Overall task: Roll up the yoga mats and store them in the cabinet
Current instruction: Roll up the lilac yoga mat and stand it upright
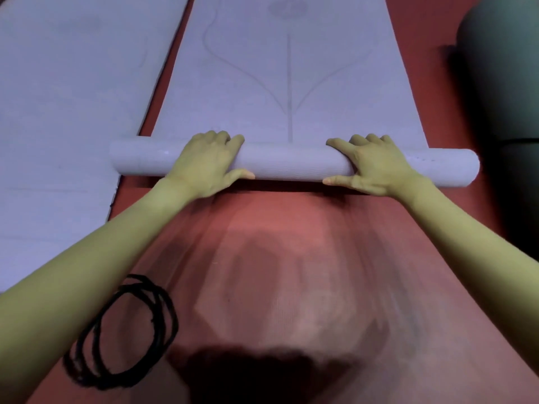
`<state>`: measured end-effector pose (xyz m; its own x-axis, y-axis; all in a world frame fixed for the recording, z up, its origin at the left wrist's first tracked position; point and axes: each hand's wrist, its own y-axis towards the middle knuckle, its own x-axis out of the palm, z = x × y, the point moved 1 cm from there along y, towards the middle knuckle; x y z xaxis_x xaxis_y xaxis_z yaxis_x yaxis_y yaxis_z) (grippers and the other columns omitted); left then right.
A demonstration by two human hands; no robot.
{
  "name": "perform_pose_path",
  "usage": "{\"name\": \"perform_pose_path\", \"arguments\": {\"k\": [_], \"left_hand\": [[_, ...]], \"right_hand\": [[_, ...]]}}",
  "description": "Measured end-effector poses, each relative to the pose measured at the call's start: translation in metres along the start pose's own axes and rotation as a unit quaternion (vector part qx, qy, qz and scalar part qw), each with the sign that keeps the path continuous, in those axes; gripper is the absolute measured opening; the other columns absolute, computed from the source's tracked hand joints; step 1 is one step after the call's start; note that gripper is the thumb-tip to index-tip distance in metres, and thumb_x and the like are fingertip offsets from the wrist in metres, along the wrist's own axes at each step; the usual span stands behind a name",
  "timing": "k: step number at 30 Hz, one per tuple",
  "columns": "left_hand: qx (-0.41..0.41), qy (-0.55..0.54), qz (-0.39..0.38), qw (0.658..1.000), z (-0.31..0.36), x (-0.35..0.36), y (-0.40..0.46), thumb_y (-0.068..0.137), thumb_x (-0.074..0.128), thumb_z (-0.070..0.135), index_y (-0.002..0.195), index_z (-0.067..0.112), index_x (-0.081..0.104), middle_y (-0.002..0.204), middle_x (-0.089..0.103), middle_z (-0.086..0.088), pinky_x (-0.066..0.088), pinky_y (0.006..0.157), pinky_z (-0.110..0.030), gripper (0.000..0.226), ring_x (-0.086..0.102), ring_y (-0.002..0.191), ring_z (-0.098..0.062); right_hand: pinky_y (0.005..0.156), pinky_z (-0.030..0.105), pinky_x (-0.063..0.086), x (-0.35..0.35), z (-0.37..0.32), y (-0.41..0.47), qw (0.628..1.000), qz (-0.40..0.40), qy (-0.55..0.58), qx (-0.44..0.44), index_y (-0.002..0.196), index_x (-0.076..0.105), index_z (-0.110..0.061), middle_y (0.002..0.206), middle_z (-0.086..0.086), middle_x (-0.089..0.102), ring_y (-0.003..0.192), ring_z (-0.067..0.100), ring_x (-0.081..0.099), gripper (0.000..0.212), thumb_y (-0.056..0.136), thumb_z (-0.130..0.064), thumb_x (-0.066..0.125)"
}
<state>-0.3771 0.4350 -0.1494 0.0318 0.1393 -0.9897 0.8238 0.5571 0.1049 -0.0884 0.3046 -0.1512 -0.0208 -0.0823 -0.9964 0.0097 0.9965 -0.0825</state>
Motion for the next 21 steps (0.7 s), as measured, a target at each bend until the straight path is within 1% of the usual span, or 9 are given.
{"name": "perform_pose_path", "arguments": {"k": [2,6,9,11,13,15,17,18,21], "left_hand": [[-0.003,-0.009,0.0,1.0,0.013,-0.007,-0.021,0.08,0.029,0.073,0.117,0.004,0.055,0.093,0.061,-0.021,0.046,0.071,-0.046,0.083,0.058,0.082,-0.038],[-0.014,-0.045,-0.051,0.998,0.044,-0.004,-0.074,0.08,0.029,0.074,0.117,0.007,0.058,0.092,0.063,-0.016,0.048,0.073,-0.045,0.082,0.06,0.081,-0.037],[-0.012,-0.07,-0.057,0.996,0.066,-0.004,-0.114,0.083,0.032,0.072,0.115,0.007,0.06,0.087,0.063,-0.013,0.05,0.07,-0.042,0.077,0.061,0.076,-0.034],[-0.01,-0.089,-0.045,0.995,0.077,-0.007,-0.137,0.084,0.034,0.071,0.115,0.007,0.061,0.086,0.063,-0.011,0.051,0.069,-0.042,0.076,0.06,0.075,-0.032],[-0.019,-0.11,-0.048,0.993,0.085,-0.006,-0.154,0.083,0.035,0.071,0.116,0.008,0.061,0.087,0.064,-0.009,0.051,0.071,-0.043,0.076,0.061,0.076,-0.032],[-0.034,-0.129,-0.069,0.989,0.091,-0.003,-0.163,0.081,0.036,0.073,0.117,0.01,0.061,0.089,0.064,-0.008,0.051,0.074,-0.043,0.076,0.061,0.079,-0.032],[-0.056,-0.147,-0.082,0.984,0.093,-0.001,-0.164,0.079,0.037,0.074,0.12,0.012,0.059,0.094,0.064,-0.006,0.048,0.081,-0.043,0.077,0.061,0.085,-0.031],[-0.063,-0.158,-0.085,0.982,0.093,-0.001,-0.163,0.079,0.038,0.073,0.123,0.013,0.058,0.099,0.064,-0.005,0.046,0.085,-0.043,0.077,0.06,0.09,-0.03],[-0.05,-0.181,-0.06,0.98,0.094,-0.001,-0.162,0.082,0.041,0.069,0.133,0.018,0.053,0.122,0.057,-0.002,0.039,0.095,-0.046,0.073,0.055,0.109,-0.025]], "right_hand": [[0.081,0.043,0.038,0.003,-0.009,-0.024,1.0,-0.01,0.012,-0.001,0.138,0.043,-0.031,0.104,0.009,0.061,0.091,0.035,0.056,0.091,0.069,-0.087,0.026],[0.082,0.041,0.039,0.01,-0.03,-0.078,0.997,-0.069,0.028,-0.009,0.137,0.04,-0.036,0.105,0.003,0.061,0.094,0.031,0.056,0.089,0.068,-0.089,0.024],[0.082,0.039,0.039,0.012,-0.046,-0.117,0.992,-0.11,0.059,-0.016,0.137,0.04,-0.038,0.104,-0.001,0.06,0.094,0.027,0.055,0.09,0.067,-0.09,0.022],[0.083,0.038,0.038,0.015,-0.055,-0.136,0.988,-0.133,0.077,-0.02,0.137,0.039,-0.04,0.104,-0.004,0.059,0.095,0.024,0.055,0.089,0.066,-0.091,0.022],[0.084,0.037,0.038,0.019,-0.061,-0.148,0.984,-0.156,0.088,-0.027,0.136,0.037,-0.044,0.104,-0.007,0.059,0.096,0.022,0.055,0.089,0.064,-0.093,0.021],[0.085,0.036,0.038,0.026,-0.064,-0.152,0.98,-0.172,0.099,-0.03,0.135,0.037,-0.046,0.104,-0.01,0.059,0.096,0.019,0.055,0.087,0.063,-0.093,0.022],[0.087,0.035,0.038,0.029,-0.063,-0.149,0.976,-0.185,0.112,-0.032,0.133,0.038,-0.047,0.105,-0.011,0.06,0.098,0.017,0.056,0.082,0.065,-0.092,0.029],[0.088,0.035,0.039,0.029,-0.062,-0.145,0.973,-0.194,0.121,-0.032,0.132,0.039,-0.048,0.106,-0.012,0.061,0.1,0.017,0.057,0.078,0.068,-0.09,0.036],[0.093,0.035,0.042,0.022,-0.059,-0.134,0.958,-0.235,0.163,-0.025,0.131,0.042,-0.048,0.114,-0.015,0.063,0.106,0.014,0.058,0.065,0.074,-0.077,0.054]]}}
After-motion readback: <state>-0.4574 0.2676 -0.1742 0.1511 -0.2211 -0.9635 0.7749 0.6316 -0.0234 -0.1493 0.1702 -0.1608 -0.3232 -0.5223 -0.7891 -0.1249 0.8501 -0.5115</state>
